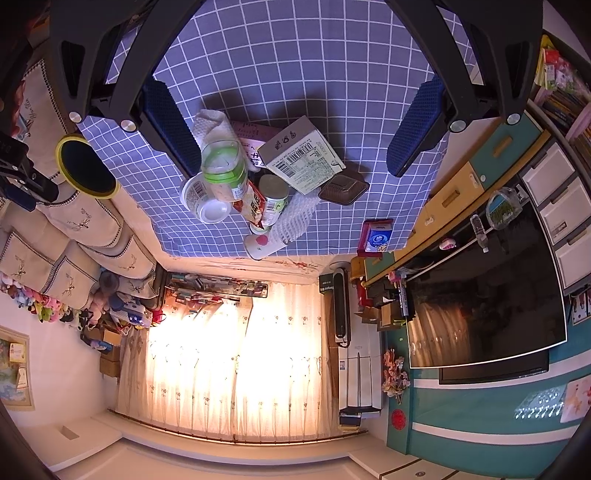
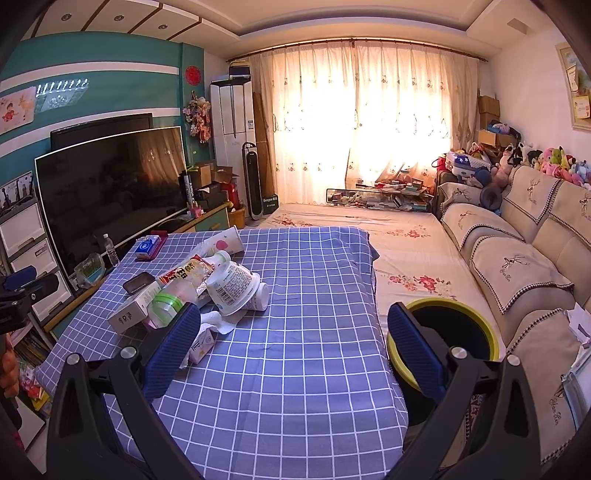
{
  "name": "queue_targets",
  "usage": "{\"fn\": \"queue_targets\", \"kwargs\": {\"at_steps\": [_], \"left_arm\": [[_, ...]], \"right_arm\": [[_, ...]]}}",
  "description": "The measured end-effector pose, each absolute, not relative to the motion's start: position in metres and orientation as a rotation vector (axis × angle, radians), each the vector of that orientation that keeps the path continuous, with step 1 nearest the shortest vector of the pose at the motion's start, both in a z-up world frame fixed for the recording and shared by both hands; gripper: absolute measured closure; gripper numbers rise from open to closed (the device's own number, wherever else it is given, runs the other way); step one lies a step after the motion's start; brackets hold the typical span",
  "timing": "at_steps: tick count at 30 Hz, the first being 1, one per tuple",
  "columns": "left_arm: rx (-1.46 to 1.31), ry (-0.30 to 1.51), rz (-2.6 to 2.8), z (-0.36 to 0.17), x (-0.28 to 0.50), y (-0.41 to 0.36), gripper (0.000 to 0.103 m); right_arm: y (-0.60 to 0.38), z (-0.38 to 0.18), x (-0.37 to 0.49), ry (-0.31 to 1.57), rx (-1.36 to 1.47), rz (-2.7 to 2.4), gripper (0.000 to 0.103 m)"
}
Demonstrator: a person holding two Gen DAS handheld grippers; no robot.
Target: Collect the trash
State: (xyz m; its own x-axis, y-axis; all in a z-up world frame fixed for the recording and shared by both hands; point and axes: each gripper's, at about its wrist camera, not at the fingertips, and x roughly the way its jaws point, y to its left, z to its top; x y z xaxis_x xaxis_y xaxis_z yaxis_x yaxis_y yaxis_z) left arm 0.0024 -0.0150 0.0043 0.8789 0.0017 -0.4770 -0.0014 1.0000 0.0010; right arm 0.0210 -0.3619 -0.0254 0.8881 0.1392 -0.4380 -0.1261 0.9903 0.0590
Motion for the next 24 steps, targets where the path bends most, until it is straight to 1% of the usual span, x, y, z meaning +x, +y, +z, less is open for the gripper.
{"fn": "queue_targets", "kwargs": {"at_steps": [24], "left_arm": [[0.012,0.502,-0.008,0.0023,0.0056,-0.0202,0.004]], "right_arm": [[-0.3639,-0.0295,0.0237,0.469,0.037,0.136,0.006]]}}
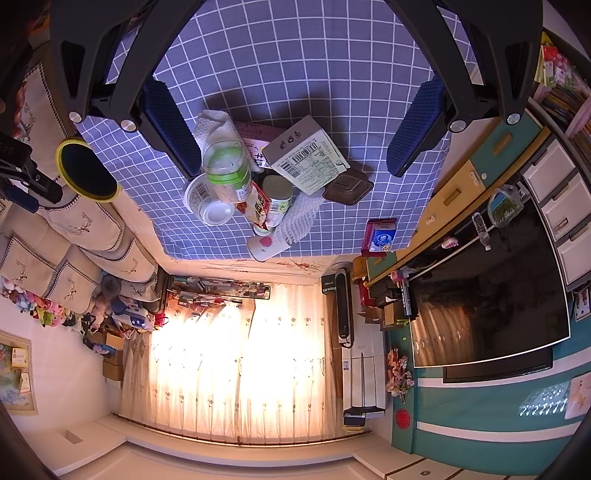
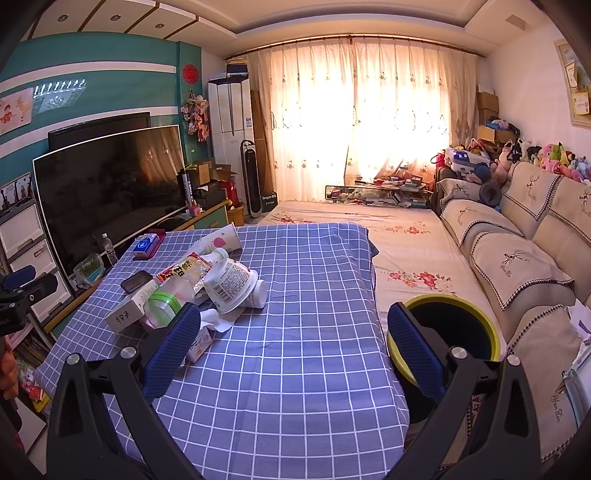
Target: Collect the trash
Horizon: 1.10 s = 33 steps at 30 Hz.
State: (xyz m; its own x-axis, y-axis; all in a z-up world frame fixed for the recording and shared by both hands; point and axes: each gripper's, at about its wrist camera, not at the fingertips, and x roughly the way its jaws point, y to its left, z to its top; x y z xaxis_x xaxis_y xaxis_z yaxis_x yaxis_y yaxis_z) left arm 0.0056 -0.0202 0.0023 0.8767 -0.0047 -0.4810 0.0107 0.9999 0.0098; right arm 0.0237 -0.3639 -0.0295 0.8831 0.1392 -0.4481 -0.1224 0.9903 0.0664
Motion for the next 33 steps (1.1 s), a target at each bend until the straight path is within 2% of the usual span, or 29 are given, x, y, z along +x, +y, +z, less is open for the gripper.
{"fn": "queue_targets", "kwargs": {"at_steps": [33], "left_arm": [[0.017,0.504,-0.013,0.0009,0.0117,-0.0223,0.004]], "right_arm": [[-0.3677,-0.0336,0.0269,0.480,0.042,0.132,0.006]]}}
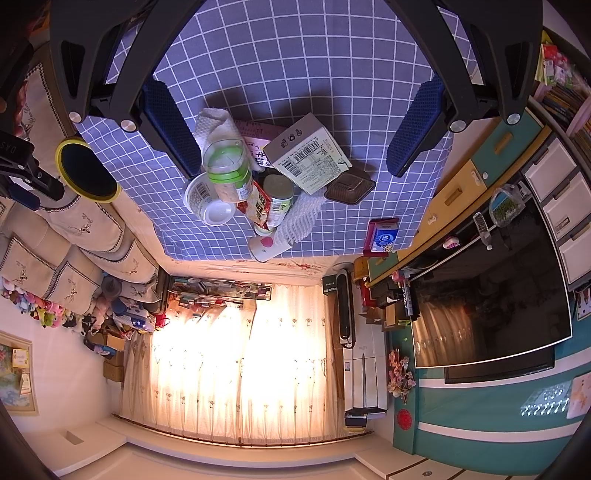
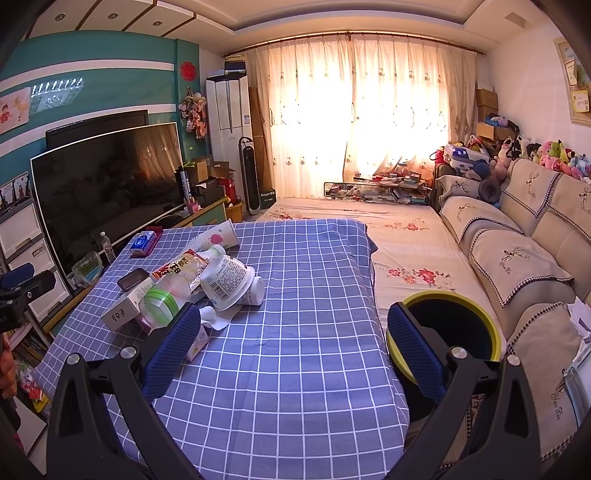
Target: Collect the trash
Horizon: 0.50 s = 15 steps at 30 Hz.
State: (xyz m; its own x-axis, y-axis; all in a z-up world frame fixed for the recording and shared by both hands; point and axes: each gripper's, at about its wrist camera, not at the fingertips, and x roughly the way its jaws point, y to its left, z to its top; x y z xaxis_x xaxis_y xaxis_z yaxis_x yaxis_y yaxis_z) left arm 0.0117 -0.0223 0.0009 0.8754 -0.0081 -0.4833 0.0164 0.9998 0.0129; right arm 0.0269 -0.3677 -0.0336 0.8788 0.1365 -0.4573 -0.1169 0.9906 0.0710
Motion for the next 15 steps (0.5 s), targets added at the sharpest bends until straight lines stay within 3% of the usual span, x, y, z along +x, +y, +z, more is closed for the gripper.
{"fn": "queue_targets", "kwargs": {"at_steps": [15], "left_arm": [[0.017,0.519,-0.003,-0.005,0.080,-0.012,0.004]], "right_arm": [[-0.369,-0.045,0.079,0.532,0.031,0.108,0.006]]}}
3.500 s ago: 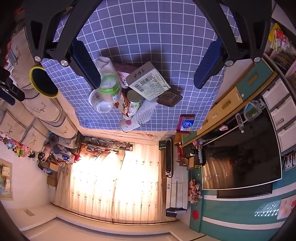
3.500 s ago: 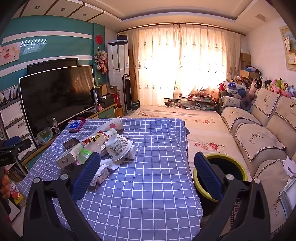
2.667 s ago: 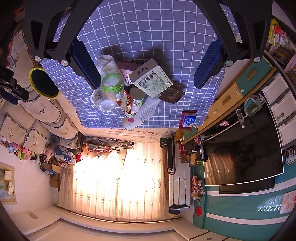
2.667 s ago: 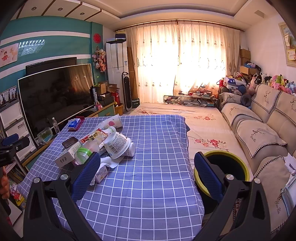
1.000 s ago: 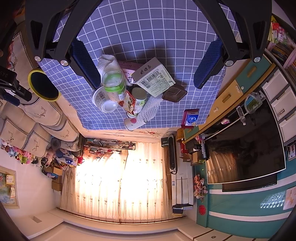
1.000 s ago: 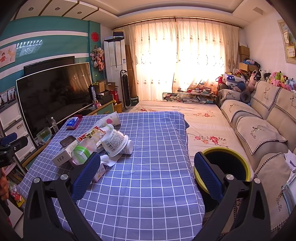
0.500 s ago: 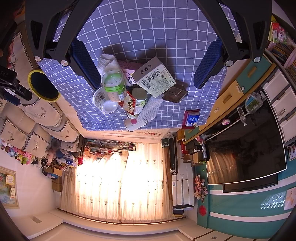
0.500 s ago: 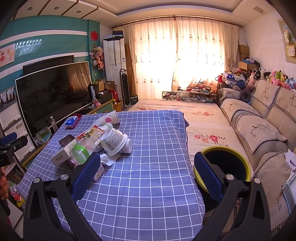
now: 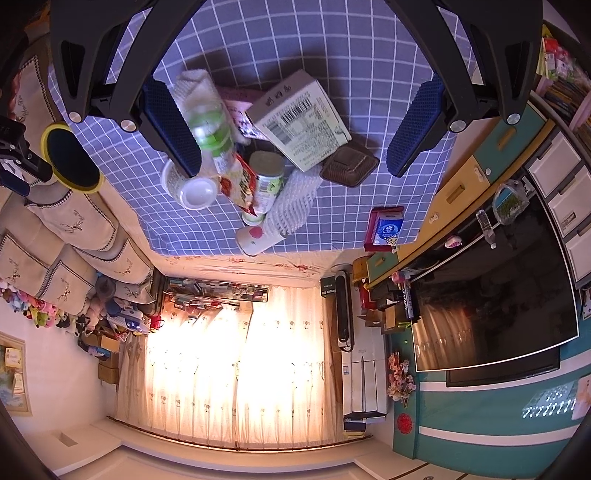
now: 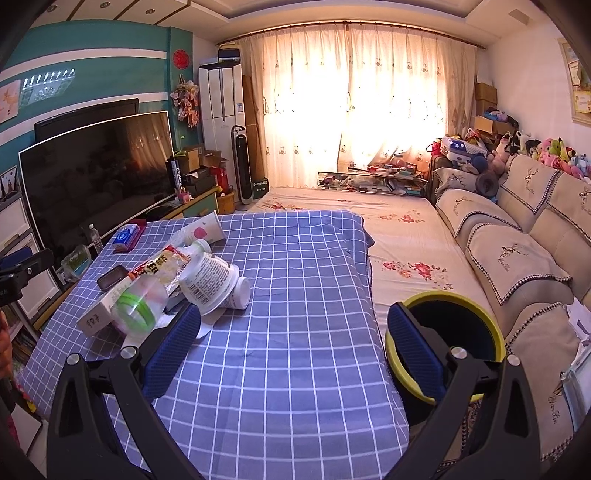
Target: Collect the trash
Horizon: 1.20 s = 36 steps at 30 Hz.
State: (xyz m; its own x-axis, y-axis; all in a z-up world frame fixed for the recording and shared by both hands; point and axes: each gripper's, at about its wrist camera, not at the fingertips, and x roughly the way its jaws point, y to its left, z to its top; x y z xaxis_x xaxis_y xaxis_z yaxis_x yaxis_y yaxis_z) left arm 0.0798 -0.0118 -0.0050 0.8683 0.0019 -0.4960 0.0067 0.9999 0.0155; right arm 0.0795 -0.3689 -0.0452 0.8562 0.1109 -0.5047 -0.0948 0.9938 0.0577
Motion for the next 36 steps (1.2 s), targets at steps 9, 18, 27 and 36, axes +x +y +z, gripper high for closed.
{"fn": "queue_targets", "kwargs": {"at_steps": [9,18,27,36], "left_arm": [[-0.024,0.499,0.008,-0.011,0.154,0.014,0.004],[-0.042,0.482,0.027,-0.028,0.231,0.045,0.004],[-0.087,0.541,-0.004,-0.063,0.262,0.066,0.004],[-0.091,0.497,0.012,-0.062,0.246,0.068,0.004]], "right_arm": [[-0.349,-0.056,0.157,0.616,0.083,0.230,0.006],[-0.294,-0.070,0.205,0.630,-0.061,0.343,0.006],[-0.256,-0.096,0.224,0.623,-0.307,0.460,0.016],[-0.236,-0.113,0.234,0.625,-0.444,0.520,0.019]]}}
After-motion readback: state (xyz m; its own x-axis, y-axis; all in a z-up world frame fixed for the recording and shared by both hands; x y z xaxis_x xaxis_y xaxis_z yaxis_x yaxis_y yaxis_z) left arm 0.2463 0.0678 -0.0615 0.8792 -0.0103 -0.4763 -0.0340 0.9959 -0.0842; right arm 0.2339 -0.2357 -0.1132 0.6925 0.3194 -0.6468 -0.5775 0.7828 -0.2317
